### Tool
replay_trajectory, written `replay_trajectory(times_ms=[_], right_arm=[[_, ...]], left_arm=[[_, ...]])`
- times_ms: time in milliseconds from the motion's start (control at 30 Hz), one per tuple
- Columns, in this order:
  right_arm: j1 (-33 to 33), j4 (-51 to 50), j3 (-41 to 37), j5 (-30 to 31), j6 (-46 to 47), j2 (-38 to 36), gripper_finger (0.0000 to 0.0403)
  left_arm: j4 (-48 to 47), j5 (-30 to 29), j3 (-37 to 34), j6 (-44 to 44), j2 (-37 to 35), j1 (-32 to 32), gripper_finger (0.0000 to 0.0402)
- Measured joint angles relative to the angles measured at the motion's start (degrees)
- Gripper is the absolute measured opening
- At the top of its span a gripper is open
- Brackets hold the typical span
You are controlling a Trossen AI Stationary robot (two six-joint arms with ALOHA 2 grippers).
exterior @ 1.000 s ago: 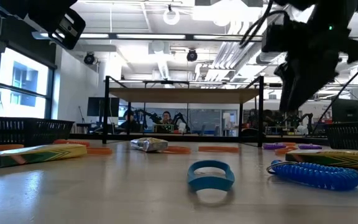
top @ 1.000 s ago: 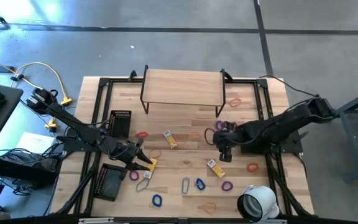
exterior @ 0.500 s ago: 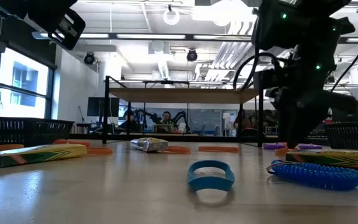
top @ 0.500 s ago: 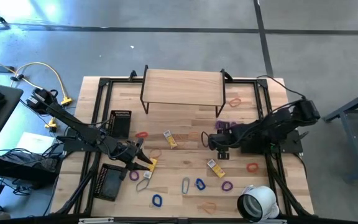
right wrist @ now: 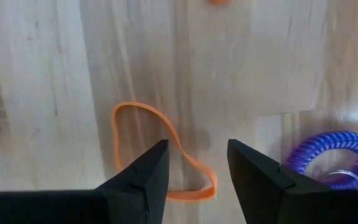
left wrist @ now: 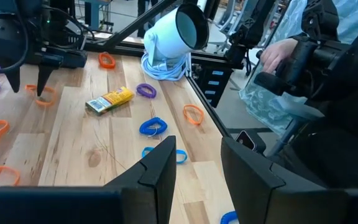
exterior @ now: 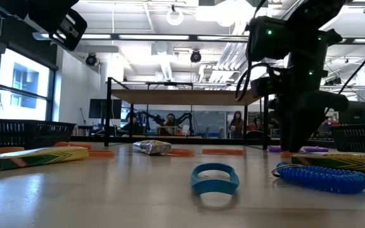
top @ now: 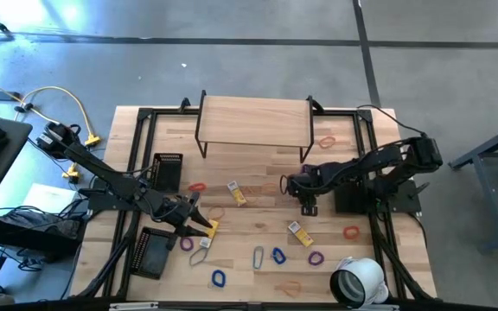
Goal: Pick & Place Office Desk Supplies
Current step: Put the orange rubber band into the top right black bin
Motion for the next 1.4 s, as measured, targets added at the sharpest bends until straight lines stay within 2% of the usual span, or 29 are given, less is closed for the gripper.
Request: replay_trajectory(times_ms=[400,733,867,1067,1233,1400], right_arm=[[0.6,1.4,0.0,-0.1,-2.8,0.2,0.0151],[0.5,2.2,0.5,-0.4,-4.8,5.3,0.015],[0.5,2.1,0.5,-0.3,-4.8,5.5,0.012],[1.4,1.9,0.1,1.0,-7.1,4.3,0.0013],[3.9,1.0,0.7,6.0,-7.2,2.8,0.0003],[7.1,-7.2,5.2,11.0,-3.5,-0.2,0.0003]], left_arm=[[0.0,0.1,0.0,0.0,0.0,-0.7,0.0123],[-0.1,0.1,0.0,0.0,0.0,-0.6,0.0123],[-0.1,0.1,0.0,0.0,0.0,-0.6,0.0123],[-0.1,0.1,0.0,0.1,0.0,-0.6,0.0123],[-0.1,0.0,0.0,0.0,0.0,-0.6,0.0123],[0.0,0.0,0.0,0.1,0.0,-0.6,0.0123]])
